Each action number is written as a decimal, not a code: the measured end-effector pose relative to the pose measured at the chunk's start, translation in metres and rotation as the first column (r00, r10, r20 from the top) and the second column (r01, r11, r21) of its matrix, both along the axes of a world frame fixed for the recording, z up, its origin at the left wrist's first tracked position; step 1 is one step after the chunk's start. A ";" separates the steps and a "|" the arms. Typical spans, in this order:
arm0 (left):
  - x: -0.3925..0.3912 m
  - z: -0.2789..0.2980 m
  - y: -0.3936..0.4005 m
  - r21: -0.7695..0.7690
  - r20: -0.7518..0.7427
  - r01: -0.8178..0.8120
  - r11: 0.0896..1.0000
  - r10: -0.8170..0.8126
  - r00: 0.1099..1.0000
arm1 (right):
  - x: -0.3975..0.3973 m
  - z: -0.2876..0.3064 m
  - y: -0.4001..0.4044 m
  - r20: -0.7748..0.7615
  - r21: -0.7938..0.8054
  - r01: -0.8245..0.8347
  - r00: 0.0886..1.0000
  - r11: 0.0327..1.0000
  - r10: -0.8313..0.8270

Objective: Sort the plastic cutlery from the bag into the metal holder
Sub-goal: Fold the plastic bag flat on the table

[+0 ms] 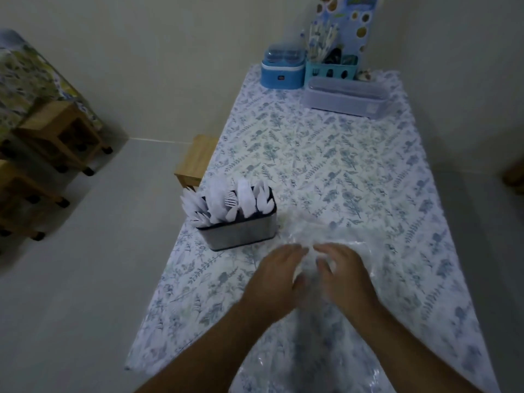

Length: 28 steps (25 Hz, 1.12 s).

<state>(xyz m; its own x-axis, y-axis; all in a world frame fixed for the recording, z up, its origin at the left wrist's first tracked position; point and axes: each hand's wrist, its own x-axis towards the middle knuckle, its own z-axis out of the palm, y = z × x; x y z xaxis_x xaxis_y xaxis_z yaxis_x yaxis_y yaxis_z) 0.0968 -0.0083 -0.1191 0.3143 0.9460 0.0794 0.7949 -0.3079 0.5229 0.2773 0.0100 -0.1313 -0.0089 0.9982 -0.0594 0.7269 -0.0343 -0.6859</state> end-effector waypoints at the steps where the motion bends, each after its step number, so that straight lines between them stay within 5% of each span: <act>1: -0.001 -0.029 -0.020 -0.053 -0.113 0.063 0.997 -0.069 0.991 | 0.015 -0.020 -0.026 0.140 -0.045 -0.015 0.990 0.999 0.022; 4: -0.004 -0.073 -0.074 -0.224 -0.271 0.069 0.972 -0.130 0.954 | 0.048 -0.061 -0.098 0.321 -0.141 -0.107 0.935 0.984 0.148; 10: 0.027 -0.048 -0.015 -0.145 -0.203 0.082 0.986 -0.111 0.973 | 0.050 -0.036 -0.058 0.247 -0.112 -0.060 0.965 0.992 0.086; 16: 0.030 -0.054 0.074 -0.566 -0.374 -0.011 0.824 -0.245 0.894 | 0.072 -0.036 0.001 0.179 -0.462 -0.087 0.965 0.883 0.189; 18: 0.033 -0.050 0.066 -0.440 -0.312 -0.039 0.897 -0.112 0.943 | 0.071 -0.030 -0.005 0.213 -0.384 -0.046 0.967 0.922 0.136; 20: 0.034 -0.040 0.043 -0.288 -0.072 -0.223 0.931 0.211 0.975 | 0.073 -0.017 -0.019 0.134 -0.260 0.145 0.984 0.955 -0.113; 22: 0.031 -0.029 0.018 -0.524 0.183 -0.394 0.755 0.551 0.814 | 0.078 -0.008 -0.036 -0.167 -0.425 0.367 0.867 0.827 -0.470; 24: 0.031 -0.027 0.000 -0.786 0.234 -0.357 0.505 0.777 0.584 | 0.080 -0.006 -0.049 -0.361 -0.675 0.367 0.592 0.640 -0.720; 28: 0.029 -0.037 -0.002 -0.862 0.229 -0.365 0.352 0.912 0.339 | 0.083 -0.015 -0.058 -0.444 -0.733 0.341 0.417 0.589 -0.793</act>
